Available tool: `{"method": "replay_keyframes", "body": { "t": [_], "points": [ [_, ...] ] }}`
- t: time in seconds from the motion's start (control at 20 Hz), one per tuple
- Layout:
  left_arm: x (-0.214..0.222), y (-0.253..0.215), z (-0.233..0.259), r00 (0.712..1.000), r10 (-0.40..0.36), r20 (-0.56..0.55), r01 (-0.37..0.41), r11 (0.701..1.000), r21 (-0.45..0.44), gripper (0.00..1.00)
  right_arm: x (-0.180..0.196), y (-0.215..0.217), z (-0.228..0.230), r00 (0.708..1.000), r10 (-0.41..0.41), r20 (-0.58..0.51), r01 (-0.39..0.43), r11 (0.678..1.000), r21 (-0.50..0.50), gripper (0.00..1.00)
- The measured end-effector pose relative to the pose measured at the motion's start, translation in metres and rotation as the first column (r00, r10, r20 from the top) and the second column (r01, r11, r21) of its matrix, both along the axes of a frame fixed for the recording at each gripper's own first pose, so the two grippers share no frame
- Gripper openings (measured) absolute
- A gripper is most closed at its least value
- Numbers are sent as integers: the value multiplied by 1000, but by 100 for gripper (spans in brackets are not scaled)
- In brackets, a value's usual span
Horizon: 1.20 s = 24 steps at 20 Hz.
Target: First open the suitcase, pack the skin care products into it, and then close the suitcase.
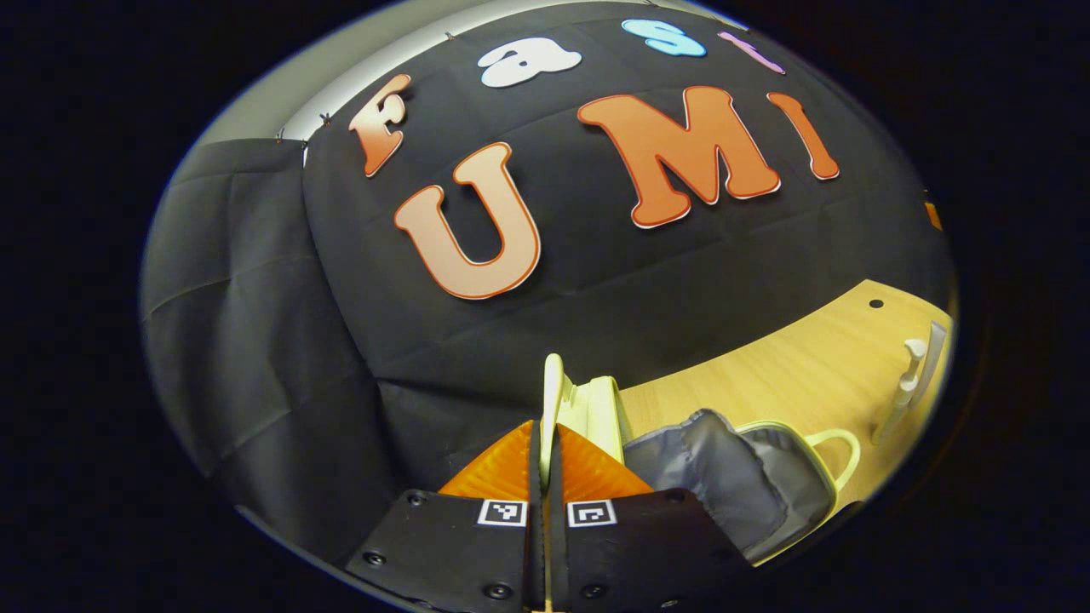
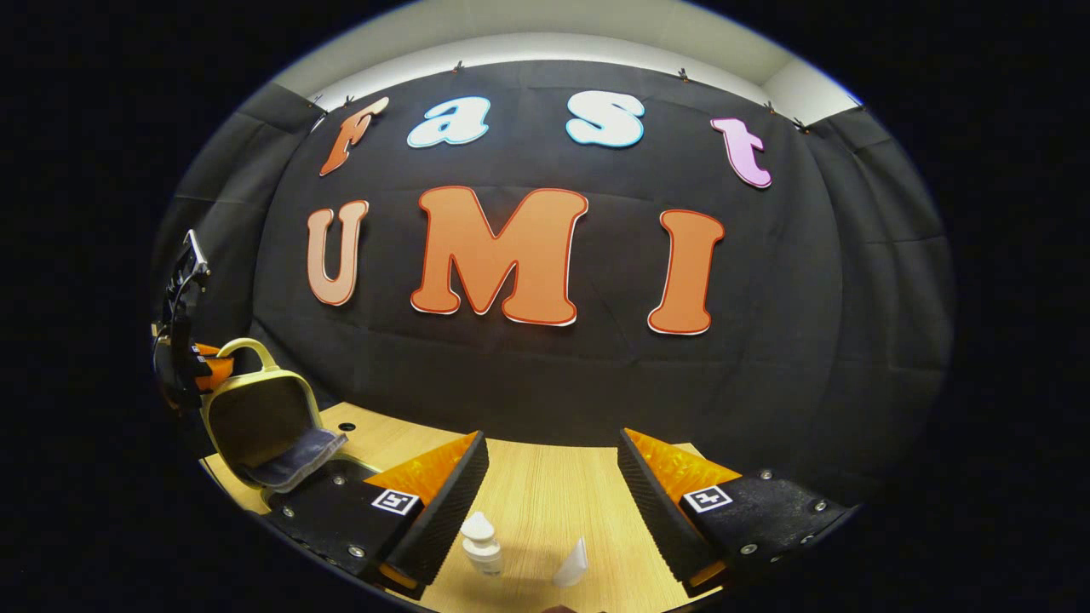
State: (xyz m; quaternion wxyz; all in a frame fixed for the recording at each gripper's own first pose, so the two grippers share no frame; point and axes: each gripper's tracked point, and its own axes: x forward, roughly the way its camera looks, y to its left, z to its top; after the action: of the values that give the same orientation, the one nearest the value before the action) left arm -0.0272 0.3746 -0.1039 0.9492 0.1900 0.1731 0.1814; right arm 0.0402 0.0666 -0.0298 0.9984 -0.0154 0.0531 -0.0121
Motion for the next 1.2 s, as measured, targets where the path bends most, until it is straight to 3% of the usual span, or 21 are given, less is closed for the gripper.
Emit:
{"method": "replay_keyframes", "body": {
  "t": [0.25, 0.75, 1.2],
  "points": [
    [-6, 54, -14, 999, 48, 10, -48, 999, -3, 3, 5, 18, -1, 999, -44, -11, 44, 999, -25, 97],
    [-26, 188, -110, 977, 197, -85, -209, 960, -184, 3, 11, 48, -2, 996, -72, -49, 69, 995, -67, 97],
    [-45, 228, -224, 927, 265, -266, -336, 901, -273, 4, 13, 61, -6, 994, -65, -87, 59, 996, -67, 97]
  ]
}}
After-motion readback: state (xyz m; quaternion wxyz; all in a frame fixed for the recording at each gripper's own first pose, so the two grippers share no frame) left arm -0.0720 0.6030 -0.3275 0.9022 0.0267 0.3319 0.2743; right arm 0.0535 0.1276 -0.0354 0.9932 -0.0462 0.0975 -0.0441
